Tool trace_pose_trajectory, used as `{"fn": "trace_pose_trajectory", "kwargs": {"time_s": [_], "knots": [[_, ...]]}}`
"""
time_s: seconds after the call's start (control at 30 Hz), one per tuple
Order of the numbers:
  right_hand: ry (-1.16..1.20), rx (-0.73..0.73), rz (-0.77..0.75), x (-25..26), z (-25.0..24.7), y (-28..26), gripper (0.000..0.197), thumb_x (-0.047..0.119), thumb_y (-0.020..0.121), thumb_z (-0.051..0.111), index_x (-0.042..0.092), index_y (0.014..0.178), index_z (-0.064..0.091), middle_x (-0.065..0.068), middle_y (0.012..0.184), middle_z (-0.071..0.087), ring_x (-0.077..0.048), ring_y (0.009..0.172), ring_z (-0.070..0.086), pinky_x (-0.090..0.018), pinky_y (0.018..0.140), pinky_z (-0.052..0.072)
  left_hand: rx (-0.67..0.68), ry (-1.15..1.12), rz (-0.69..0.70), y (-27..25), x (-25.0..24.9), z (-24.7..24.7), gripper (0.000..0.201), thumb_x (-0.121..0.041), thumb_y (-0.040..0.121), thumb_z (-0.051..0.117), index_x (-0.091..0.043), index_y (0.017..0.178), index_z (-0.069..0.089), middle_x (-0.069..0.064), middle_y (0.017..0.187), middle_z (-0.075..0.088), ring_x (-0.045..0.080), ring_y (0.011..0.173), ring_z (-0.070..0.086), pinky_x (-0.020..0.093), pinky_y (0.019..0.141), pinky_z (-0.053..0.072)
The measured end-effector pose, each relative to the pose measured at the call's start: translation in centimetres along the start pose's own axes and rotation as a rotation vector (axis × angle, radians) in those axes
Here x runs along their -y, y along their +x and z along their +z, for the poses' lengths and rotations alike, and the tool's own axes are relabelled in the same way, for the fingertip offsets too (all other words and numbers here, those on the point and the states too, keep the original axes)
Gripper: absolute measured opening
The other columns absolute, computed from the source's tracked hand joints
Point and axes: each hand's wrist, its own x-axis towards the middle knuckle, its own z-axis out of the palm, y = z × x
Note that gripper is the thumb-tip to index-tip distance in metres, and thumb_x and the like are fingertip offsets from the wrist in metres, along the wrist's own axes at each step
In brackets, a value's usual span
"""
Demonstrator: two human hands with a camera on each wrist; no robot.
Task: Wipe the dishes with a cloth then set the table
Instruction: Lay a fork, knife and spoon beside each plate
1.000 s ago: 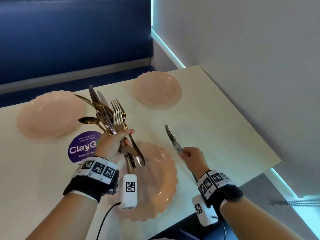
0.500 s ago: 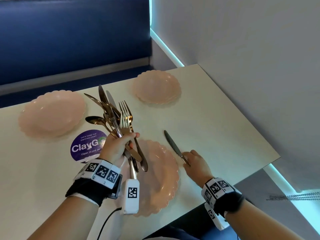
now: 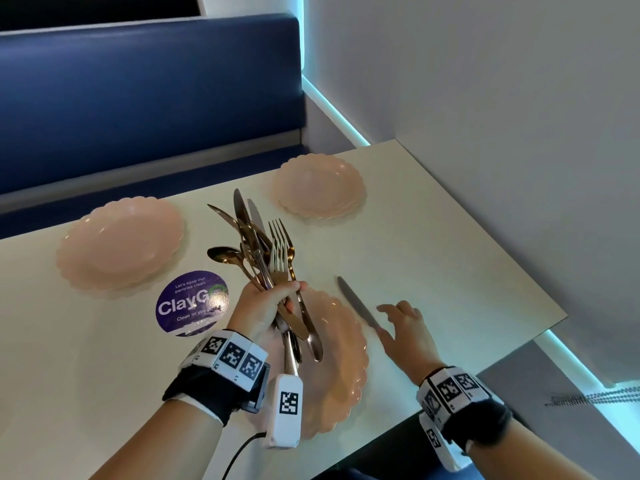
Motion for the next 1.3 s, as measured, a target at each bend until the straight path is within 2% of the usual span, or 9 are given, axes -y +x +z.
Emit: {"fn": "trace_pose_trajectory", "kwargs": {"time_s": [0.07,0.17,0.37,0.57,0.7,0.77,0.93,1.1,1.3], "knots": [[0.101,-0.139,-0.170,2.7,-1.0,0.8,0.025,0.007,0.083,0.065,0.009,0.108,0.067,-0.010,0.092,0.063,-0.027,0.084,0.060,-0.034,0.073,0.052,0.010,-0.002,-0.009,-0.2,0.0,0.5,0.021,-0.007,0.090,0.055,-0.003,0.074,0.067,-0.001,0.036,0.047,0.007,0.027,0.037,0.012,0.027,0.024],[0.291,-0.046,-0.206,6.8,-1.9,1.6,0.016,0.014,0.088,0.060,0.007,0.099,0.069,-0.003,0.082,0.057,-0.015,0.070,0.053,-0.010,0.065,0.039,0.012,0.023,-0.008,-0.3,0.0,1.3,0.017,-0.008,0.088,0.058,-0.003,0.077,0.069,0.000,0.037,0.047,0.011,0.030,0.039,0.014,0.028,0.027],[0.334,-0.126,-0.272,9.6,-2.2,2.2,0.021,0.015,0.089,0.059,0.009,0.109,0.060,0.004,0.093,0.048,-0.010,0.075,0.048,-0.006,0.062,0.035,-0.034,0.041,0.046,-0.3,-0.6,1.8,0.011,-0.006,0.084,0.062,0.004,0.085,0.066,0.006,0.046,0.047,0.012,0.032,0.043,0.016,0.031,0.030],[0.366,-0.089,-0.475,13.1,-4.3,4.2,0.011,0.009,0.086,0.062,0.006,0.093,0.070,0.000,0.079,0.058,-0.006,0.062,0.050,-0.007,0.061,0.038,-0.144,0.227,0.169,-0.2,-0.8,1.6,0.015,-0.002,0.087,0.055,-0.009,0.074,0.058,-0.002,0.045,0.053,0.015,0.041,0.047,0.021,0.040,0.036],[0.254,0.062,-0.493,16.4,-4.7,5.4,0.015,0.022,0.085,0.064,0.008,0.089,0.069,-0.006,0.088,0.068,-0.012,0.075,0.053,-0.019,0.067,0.042,-0.199,0.409,0.276,0.0,-0.7,1.8,0.023,0.000,0.090,0.047,0.000,0.111,0.059,0.027,0.102,0.065,0.041,0.095,0.062,0.045,0.075,0.053],[0.133,0.102,-0.454,17.7,-4.7,5.7,0.024,0.034,0.083,0.066,0.010,0.087,0.067,-0.006,0.089,0.069,-0.016,0.078,0.056,-0.026,0.072,0.045,-0.203,0.461,0.294,0.1,-0.7,1.5,0.033,0.004,0.091,0.047,0.007,0.123,0.050,0.025,0.118,0.059,0.040,0.110,0.057,0.046,0.093,0.049],[-0.148,0.052,-0.464,19.9,-4.5,6.0,0.022,0.025,0.093,0.049,0.007,0.099,0.061,-0.013,0.099,0.066,-0.027,0.086,0.059,-0.030,0.066,0.041,-0.289,0.709,0.292,1.3,-0.7,1.0,0.020,-0.009,0.091,0.047,0.002,0.106,0.053,0.015,0.084,0.059,0.031,0.083,0.058,0.030,0.062,0.044],[0.053,-0.100,-0.393,20.5,-6.1,6.7,0.021,0.023,0.097,0.045,0.006,0.098,0.058,-0.008,0.089,0.062,-0.021,0.073,0.054,-0.031,0.066,0.045,-0.241,0.515,0.281,1.6,-1.8,1.5,0.015,-0.016,0.087,0.051,-0.003,0.094,0.052,0.007,0.067,0.054,0.017,0.049,0.048,0.019,0.040,0.037],[0.416,-0.254,-0.326,17.8,-8.5,7.1,0.017,0.017,0.096,0.047,0.012,0.080,0.048,0.008,0.061,0.044,-0.004,0.053,0.043,-0.013,0.050,0.037,-0.090,0.380,0.322,1.5,-2.7,2.0,0.039,-0.026,0.060,0.083,-0.019,0.077,0.048,0.000,0.063,0.049,0.018,0.056,0.046,0.032,0.056,0.041]]}}
